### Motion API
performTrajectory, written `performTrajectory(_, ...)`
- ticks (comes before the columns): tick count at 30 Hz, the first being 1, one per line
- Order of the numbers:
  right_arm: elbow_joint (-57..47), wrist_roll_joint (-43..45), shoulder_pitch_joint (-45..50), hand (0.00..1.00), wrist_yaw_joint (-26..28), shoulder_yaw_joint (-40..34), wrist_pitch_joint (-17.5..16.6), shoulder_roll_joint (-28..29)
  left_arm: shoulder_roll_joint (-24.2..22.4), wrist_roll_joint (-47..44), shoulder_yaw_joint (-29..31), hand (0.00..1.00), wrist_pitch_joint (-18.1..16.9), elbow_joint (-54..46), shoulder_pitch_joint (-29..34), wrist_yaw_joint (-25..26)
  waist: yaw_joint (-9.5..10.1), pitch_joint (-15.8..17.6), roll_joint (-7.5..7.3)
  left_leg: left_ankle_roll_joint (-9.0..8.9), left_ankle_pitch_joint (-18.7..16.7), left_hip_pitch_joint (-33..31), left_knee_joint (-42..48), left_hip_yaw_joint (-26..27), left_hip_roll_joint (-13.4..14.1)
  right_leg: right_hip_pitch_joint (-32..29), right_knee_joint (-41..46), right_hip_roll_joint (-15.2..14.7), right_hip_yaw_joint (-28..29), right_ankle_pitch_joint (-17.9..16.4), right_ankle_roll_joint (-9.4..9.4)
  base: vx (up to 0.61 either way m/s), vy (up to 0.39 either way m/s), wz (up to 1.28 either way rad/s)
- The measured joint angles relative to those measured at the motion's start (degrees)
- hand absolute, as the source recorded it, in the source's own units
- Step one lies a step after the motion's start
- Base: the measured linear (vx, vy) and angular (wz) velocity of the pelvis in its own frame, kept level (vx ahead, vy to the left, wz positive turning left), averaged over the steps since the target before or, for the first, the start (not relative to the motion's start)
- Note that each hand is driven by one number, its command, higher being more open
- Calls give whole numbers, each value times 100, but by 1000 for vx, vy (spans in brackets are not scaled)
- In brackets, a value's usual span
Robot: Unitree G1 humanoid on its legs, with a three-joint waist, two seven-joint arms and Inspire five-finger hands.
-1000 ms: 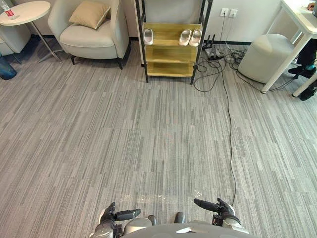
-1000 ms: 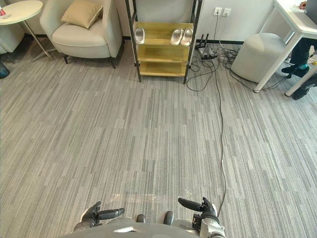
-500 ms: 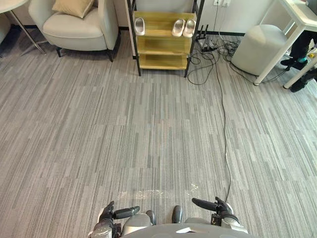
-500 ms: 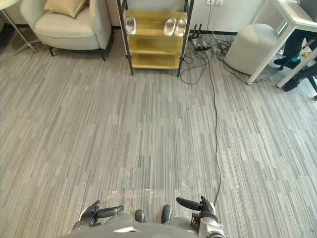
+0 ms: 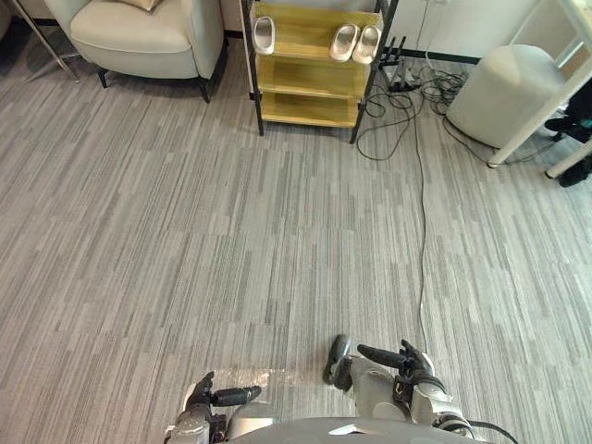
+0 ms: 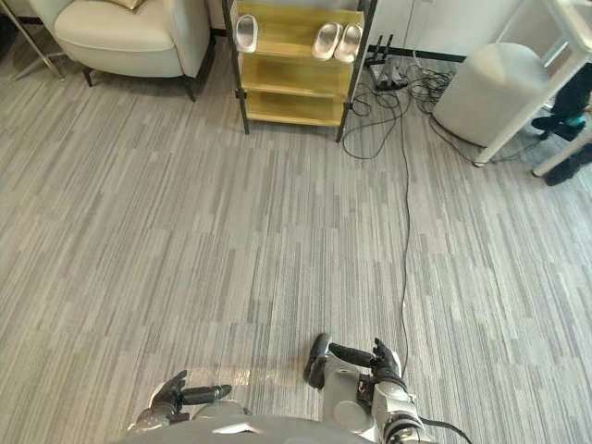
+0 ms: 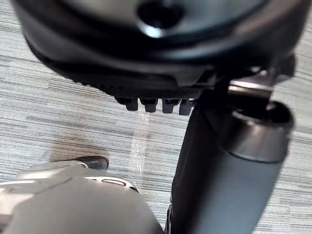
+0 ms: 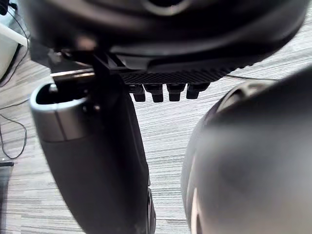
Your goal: Organize the slippers on the shoe rack
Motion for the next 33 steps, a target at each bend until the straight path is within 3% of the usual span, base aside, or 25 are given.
performTrajectory(1, 4, 2, 1, 100, 1, 0, 11, -17, -22, 6, 1, 100, 0, -10, -3, 3, -2, 2, 35, -35, 43, -72, 247, -58, 63, 92, -43, 51, -28, -59, -17, 569, -328, 13)
performTrajectory(3, 15, 7, 40, 100, -4, 52, 51, -78, -75, 6, 198, 100, -1, -32, -15, 5, -4, 13, 148, 157, 365, -745, 2066, -288, 376, 706, -624, 361, -119, -165, -21, 442, -239, 12)
performTrajectory(4, 12, 15, 92, 100, -17, 194, 49, -65, -103, -48, 328, 100, -10, -107, -32, 4, 14, 45, 181, 274, 569, -1281, 3382, -356, 623, 1165, -1030, 537, -161, -164, -22, 519, -266, 10)
performTrajectory(5, 15, 20, 133, 100, -31, 251, 52, -75, -123, -85, 399, 100, -40, -252, -46, -10, 71, 90, 185, 285, 474, -1679, 4373, -283, 832, 1552, -1302, 661, -156, -165, -24, 583, -272, 6)
performTrajectory(7, 36, 23, 112, 100, -38, 249, 55, -45, -54, -85, 407, 100, -101, -453, -116, -27, 131, 165, 80, 291, 309, -2322, 5178, -105, 945, 2125, -1744, 740, -86, -171, -24, 515, -167, -8)
performTrajectory(9, 46, 62, -23, 100, -49, 259, 52, -24, -11, -116, 406, 100, -163, -608, -194, -26, 204, 225, -12, 312, 180, -2939, 5030, 39, 868, 2412, -2024, 723, 34, -199, 23, 397, -19, -25)
performTrajectory(10, 69, 145, -114, 100, -70, 254, 55, -29, -12, -139, 406, 100, -181, -667, -328, -28, 284, 301, -59, 352, 92, -3366, 4464, 122, 706, 2593, -2121, 654, 105, -257, 124, 394, 91, -32)
performTrajectory(11, 70, 231, -145, 100, -111, 231, 56, -6, 9, -139, 407, 100, -181, -786, -389, -36, 371, 365, -127, 345, 134, -3572, 3192, 134, 302, 2771, -2109, 436, 124, -371, 292, 397, 123, -25)
performTrajectory(12, 69, 231, -143, 100, -131, 230, 51, -22, 9, -139, 408, 100, -180, -809, -405, -39, 390, 400, -195, 321, 207, -3616, 2731, 132, 163, 2825, -2104, 363, 136, -442, 356, 434, 192, -17)
performTrajectory(13, 70, 231, -139, 100, -154, 228, 51, -31, 3, -139, 408, 100, -181, -828, -427, -42, 406, 435, -238, 291, 441, -3649, 2008, 112, 0, 2928, -2102, 272, 159, -547, 465, 377, 192, -17)
performTrajectory(14, 76, 231, -93, 100, -173, 233, 53, -33, -35, -143, 406, 100, -179, -820, -416, -46, 465, 385, -148, 279, 1496, -3582, 1123, 12, -156, 3094, -2102, 231, 224, -728, 659, 518, 249, -25)
performTrajectory(15, 94, 231, -79, 100, -179, 245, 54, -1, -58, -146, 407, 100, -179, -814, -408, -48, 531, 371, -202, 546, 1868, -3489, 1021, 17, -240, 3160, -2115, 205, 318, -780, 678, 547, 215, -9)
performTrajectory(16, 111, 229, -84, 100, -162, 283, 52, 157, 55, -134, 413, 100, -181, -816, -484, -37, 521, 318, -502, 755, 1628, -3542, 1107, 76, -469, 3136, -2117, -9, 394, -771, 611, 663, 231, 13)
performTrajectory(17, 110, 229, -97, 100, -154, 283, 51, 215, 124, -136, 462, 100, -141, -765, -548, -24, 535, 325, -575, 868, 1390, -3631, 1490, 60, -533, 3183, -1985, -107, 497, -692, 735, 652, 215, 32)
performTrajectory(19, 115, 229, -92, 100, -152, 283, 51, 270, 101, -174, 586, 100, -113, -714, -527, -12, 555, 330, -588, 1000, 1054, -3580, 2063, 93, -502, 3162, -1314, -225, 666, -619, 866, 499, 195, 11)
performTrajectory(20, 122, 228, -89, 100, -148, 289, 40, 304, 85, -192, 589, 100, -106, -669, -472, 9, 585, 299, -571, 985, 647, -3277, 2096, 112, -443, 2897, -265, -349, 853, -508, 1108, 449, 205, -11)
performTrajectory(21, 84, 228, -91, 100, -134, 324, -3, 337, 117, -190, 558, 100, -47, -610, -467, 6, 574, 301, -571, 982, 378, -2956, 2016, 102, -441, 2332, 1209, -558, 1060, -224, 1619, 441, 197, -10)
performTrajectory(22, 66, 228, -89, 100, -129, 359, -12, 343, 114, -189, 536, 100, -24, -577, -473, 6, 544, 300, -573, 996, 307, -2845, 1984, 83, -451, 2054, 1903, -613, 1153, -178, 1701, 416, 139, 9)
performTrajectory(23, 57, 227, -86, 100, -105, 367, -13, 345, 146, -188, 436, 100, 12, -507, -463, 12, 481, 305, -568, 1026, 206, -2510, 1852, 38, -477, 1489, 3095, -685, 1184, -247, 1581, 394, 79, 18)
performTrajectory(24, -3, 215, -76, 100, -94, 385, -50, 338, 138, -188, 410, 100, 17, -508, -384, 15, 408, 338, -509, 1029, 176, -2110, 1576, 2, -501, 1061, 3549, -675, 1137, -416, 1287, 399, 56, 20)
performTrajectory(26, -123, 220, -94, 100, -74, 398, -117, 301, 128, -189, 410, 100, 18, -506, -328, 22, 337, 342, -499, 1021, 181, -1632, 1179, -44, -512, 639, 3309, -625, 852, -619, 956, 389, 16, 19)
performTrajectory(28, -168, 219, -97, 100, -66, 396, -145, 286, 115, -189, 409, 100, 18, -506, -321, 31, 321, 351, -473, 998, 168, -1249, 902, -144, -512, 314, 2462, -492, 641, -732, 780, 375, -31, 32)
performTrajectory(30, -225, 227, -110, 100, -52, 380, -171, 267, 64, -188, 397, 100, 14, -506, -352, 35, 177, 356, -432, 882, 100, -917, 652, -405, -481, 82, 703, -260, 603, -644, 814, 420, -108, 73)
performTrajectory(32, -208, 218, -80, 100, -48, 224, -119, 263, 29, -187, 405, 100, 11, -473, -340, 37, 128, 341, -458, 618, -110, -480, 470, -634, -476, 28, -887, -159, 734, 86, 817, 583, -213, 70)
performTrajectory(33, -207, 218, -80, 100, -49, 223, -119, 261, 28, -186, 405, 100, 10, -472, -339, 37, 128, 341, -457, 615, -114, -470, 469, -638, -474, 29, -889, -156, 737, 99, 816, 713, -310, 69)
